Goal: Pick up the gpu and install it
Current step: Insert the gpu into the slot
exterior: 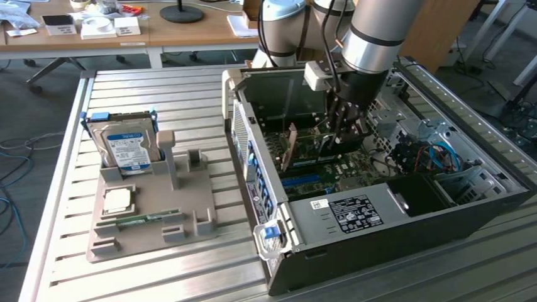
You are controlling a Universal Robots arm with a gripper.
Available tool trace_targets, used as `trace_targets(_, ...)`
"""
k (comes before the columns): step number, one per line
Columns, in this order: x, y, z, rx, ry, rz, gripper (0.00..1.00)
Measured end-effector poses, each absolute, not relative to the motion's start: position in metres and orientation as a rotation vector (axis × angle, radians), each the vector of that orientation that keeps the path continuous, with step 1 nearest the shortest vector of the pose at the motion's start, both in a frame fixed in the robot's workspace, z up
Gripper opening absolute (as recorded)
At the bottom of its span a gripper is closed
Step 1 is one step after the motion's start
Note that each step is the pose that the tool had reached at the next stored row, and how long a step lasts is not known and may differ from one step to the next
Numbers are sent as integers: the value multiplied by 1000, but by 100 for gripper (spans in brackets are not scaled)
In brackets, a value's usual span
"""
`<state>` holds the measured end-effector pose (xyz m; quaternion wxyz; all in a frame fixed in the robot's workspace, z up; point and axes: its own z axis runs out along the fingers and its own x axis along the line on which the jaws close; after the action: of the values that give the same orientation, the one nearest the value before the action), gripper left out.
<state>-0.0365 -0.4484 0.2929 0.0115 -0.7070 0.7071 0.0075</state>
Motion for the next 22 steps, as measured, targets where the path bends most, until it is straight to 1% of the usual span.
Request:
trace_targets(9,-38,-449,292,-2206,2207,27,27)
trace_targets(22,-46,-458,291,-2206,2207,27,27)
